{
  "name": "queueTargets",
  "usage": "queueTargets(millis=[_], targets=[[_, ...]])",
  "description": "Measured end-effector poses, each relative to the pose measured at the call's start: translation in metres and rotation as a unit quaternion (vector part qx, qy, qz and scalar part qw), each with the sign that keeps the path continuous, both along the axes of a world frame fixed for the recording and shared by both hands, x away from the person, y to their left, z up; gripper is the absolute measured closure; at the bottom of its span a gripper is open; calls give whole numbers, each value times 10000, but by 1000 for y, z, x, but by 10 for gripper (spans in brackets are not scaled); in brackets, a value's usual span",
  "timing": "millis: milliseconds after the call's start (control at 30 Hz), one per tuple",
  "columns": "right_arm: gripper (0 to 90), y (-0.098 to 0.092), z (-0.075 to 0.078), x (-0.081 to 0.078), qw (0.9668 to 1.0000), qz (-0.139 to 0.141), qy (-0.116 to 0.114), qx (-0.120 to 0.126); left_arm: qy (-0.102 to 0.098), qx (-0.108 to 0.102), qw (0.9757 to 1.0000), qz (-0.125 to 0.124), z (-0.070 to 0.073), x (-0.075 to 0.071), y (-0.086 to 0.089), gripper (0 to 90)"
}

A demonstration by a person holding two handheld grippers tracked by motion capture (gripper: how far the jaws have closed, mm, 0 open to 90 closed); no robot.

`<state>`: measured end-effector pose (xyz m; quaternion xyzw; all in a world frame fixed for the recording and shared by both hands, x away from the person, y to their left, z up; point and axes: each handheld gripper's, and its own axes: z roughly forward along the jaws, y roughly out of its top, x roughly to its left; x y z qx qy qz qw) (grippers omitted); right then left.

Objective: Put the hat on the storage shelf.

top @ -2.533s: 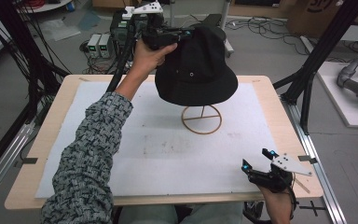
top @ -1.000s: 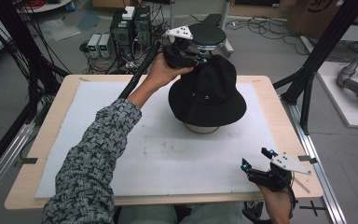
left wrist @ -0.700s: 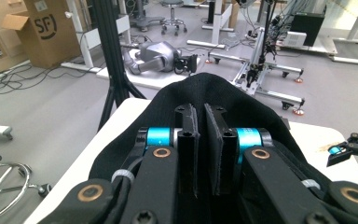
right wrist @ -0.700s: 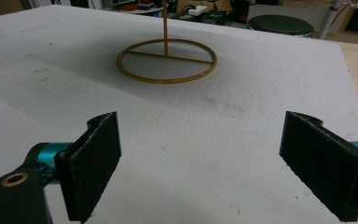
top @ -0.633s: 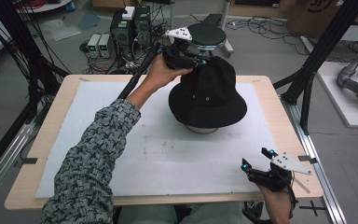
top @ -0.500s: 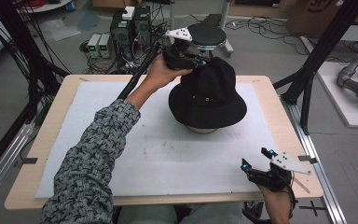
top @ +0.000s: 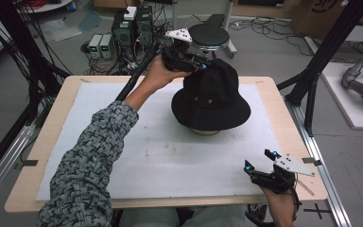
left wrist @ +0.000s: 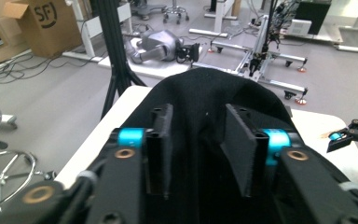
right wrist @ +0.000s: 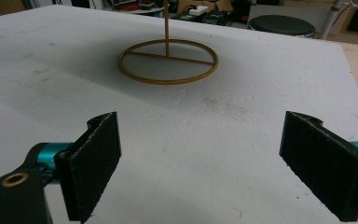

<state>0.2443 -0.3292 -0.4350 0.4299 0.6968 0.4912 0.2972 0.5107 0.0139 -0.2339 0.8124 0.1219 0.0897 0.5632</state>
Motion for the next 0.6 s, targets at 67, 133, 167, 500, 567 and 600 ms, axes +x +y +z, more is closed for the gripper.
queueTargets(millis=[67,133,167,500,567,600], targets=[[123,0,0,1,10000,19,-29,-21,81,17,10000,40,1,0,4,553],[123,1,0,1,10000,19,-32,-28,150,19,9998,111,2,0,9,504],[123,1,1,2,10000,20,-75,-56,111,-10,9998,183,2,-1,12,494],[122,6,1,11,10000,50,-73,-13,-165,93,9968,775,2,-17,55,414],[123,7,2,13,10000,41,-76,14,-49,238,9961,846,5,-19,66,392],[123,7,2,14,10000,51,-72,8,-44,267,9954,924,6,-21,71,372]])
